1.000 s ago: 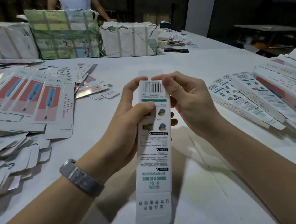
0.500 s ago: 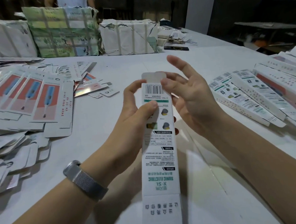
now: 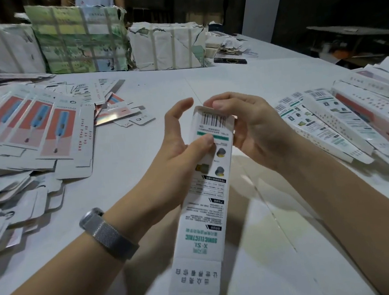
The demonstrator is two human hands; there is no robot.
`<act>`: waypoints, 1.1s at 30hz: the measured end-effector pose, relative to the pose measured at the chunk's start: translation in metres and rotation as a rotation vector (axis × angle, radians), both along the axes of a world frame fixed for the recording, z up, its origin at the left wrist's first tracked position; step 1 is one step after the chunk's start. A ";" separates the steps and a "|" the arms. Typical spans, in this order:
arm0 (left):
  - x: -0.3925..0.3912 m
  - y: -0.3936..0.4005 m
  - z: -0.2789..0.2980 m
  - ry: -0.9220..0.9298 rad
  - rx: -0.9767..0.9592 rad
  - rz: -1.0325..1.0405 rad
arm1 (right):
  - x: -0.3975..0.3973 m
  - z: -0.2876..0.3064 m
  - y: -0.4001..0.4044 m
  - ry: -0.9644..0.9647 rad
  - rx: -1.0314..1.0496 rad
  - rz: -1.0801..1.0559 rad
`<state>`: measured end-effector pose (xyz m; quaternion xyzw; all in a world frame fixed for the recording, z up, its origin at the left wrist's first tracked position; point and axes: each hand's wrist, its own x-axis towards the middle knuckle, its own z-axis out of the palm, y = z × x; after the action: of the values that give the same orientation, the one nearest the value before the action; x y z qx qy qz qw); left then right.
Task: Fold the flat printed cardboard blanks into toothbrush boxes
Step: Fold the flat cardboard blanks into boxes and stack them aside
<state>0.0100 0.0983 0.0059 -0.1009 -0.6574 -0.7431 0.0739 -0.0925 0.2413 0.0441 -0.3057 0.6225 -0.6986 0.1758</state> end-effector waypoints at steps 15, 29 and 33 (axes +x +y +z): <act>0.005 -0.002 0.005 -0.011 -0.019 -0.090 | -0.002 0.006 0.007 0.203 0.040 -0.130; 0.008 0.001 0.009 -0.088 0.035 -0.152 | -0.011 0.016 0.022 0.247 0.167 0.040; 0.009 0.002 0.010 -0.109 0.098 -0.206 | -0.013 0.019 0.028 0.215 0.153 0.123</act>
<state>0.0186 0.1002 0.0164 -0.1238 -0.6095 -0.7824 -0.0337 -0.1057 0.2696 0.0627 -0.4019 0.6692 -0.6005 0.1733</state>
